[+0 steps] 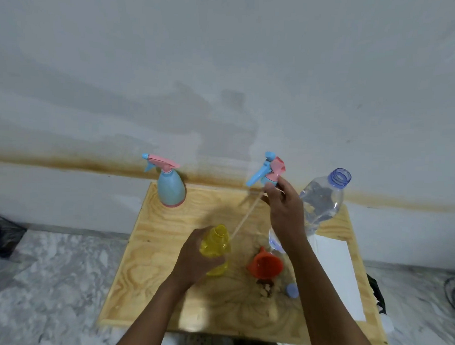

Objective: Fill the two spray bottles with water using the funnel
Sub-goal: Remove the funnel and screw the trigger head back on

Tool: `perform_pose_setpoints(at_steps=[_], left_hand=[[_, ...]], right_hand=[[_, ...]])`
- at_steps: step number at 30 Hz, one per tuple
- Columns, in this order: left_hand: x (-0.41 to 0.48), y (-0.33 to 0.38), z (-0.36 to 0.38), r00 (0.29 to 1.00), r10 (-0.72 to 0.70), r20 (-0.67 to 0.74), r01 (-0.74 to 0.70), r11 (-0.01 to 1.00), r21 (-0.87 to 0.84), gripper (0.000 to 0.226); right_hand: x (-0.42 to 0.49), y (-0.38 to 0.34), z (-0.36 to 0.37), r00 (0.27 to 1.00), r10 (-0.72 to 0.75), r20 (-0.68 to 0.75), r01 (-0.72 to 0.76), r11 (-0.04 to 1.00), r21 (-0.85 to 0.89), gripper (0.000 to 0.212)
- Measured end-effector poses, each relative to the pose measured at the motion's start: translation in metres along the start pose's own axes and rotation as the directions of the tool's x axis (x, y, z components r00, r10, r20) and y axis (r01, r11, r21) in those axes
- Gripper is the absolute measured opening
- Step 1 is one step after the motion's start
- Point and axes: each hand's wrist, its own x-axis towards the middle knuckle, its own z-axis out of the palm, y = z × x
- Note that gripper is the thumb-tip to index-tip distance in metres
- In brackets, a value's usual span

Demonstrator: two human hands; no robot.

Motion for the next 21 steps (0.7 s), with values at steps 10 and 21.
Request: perform_pose_setpoints(at_steps=[10,21], left_hand=[[0.009,0.006,-0.013,0.998,0.057,0.018,-0.059,0.992,0.113,0.073],[0.006,0.036,-0.023,0.984,0.178,-0.008,-0.177,0.982,0.069,0.066]], right_hand=[[-0.023,-0.044,0.006,0.984,-0.162,-0.069,0.169,0.978,0.125,0.033],[-0.043,-0.007,0.04,0.965,-0.04,0.26,0.045,0.999,-0.013,0.019]])
